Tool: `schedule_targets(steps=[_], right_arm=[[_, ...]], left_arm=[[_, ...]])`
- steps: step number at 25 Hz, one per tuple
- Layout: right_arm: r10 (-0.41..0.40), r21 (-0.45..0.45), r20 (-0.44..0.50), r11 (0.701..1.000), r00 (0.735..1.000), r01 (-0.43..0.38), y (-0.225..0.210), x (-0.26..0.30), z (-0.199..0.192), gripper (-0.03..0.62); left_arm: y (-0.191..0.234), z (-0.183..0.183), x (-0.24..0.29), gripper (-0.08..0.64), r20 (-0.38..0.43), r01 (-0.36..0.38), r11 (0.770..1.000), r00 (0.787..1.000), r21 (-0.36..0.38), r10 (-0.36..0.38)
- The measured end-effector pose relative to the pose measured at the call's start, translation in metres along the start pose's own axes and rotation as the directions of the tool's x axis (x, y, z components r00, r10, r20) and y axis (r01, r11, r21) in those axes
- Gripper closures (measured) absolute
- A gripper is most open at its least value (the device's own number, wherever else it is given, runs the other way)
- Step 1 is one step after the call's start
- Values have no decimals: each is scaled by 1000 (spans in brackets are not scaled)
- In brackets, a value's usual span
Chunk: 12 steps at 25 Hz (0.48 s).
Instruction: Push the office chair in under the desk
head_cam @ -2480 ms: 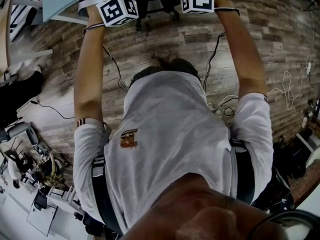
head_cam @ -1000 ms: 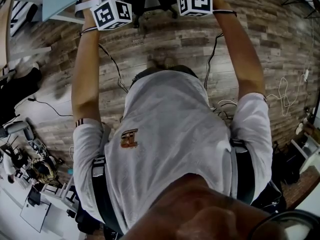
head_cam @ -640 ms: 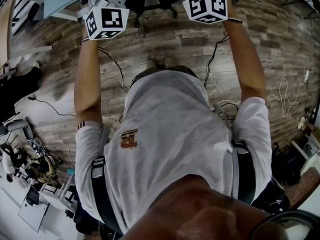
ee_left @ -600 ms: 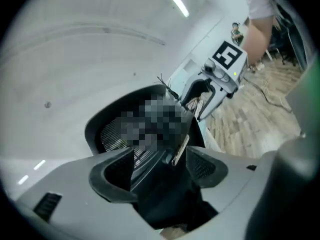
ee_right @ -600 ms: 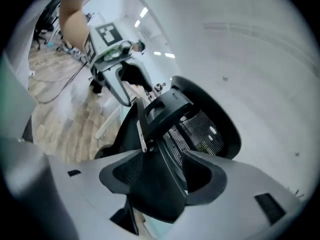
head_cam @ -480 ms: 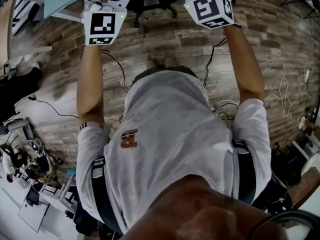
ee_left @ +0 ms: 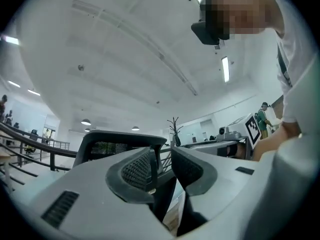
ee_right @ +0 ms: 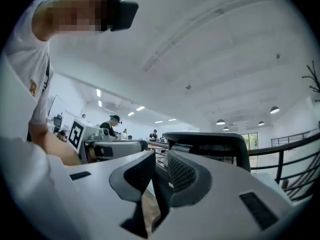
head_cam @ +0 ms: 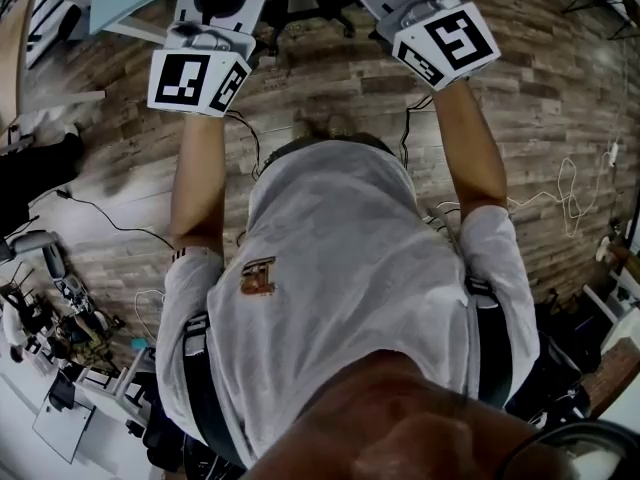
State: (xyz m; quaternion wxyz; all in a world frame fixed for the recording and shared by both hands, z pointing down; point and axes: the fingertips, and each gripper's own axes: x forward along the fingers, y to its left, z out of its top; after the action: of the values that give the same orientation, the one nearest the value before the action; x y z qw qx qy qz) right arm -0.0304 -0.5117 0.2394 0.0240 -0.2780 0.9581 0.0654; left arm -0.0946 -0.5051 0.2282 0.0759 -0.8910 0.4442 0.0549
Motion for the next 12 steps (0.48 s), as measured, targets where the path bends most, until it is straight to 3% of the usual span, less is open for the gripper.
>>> schedule_targets(steps=[5, 12], right_arm=[[-1, 112, 64, 994, 998, -6, 6, -5, 5, 534], [10, 165, 99, 986, 995, -27, 18, 0, 2, 551]], left_arm=[[-7, 3, -2, 480, 29, -21, 999, 999, -49, 22], [-13, 0, -4, 538, 23, -10, 997, 1000, -72, 11]])
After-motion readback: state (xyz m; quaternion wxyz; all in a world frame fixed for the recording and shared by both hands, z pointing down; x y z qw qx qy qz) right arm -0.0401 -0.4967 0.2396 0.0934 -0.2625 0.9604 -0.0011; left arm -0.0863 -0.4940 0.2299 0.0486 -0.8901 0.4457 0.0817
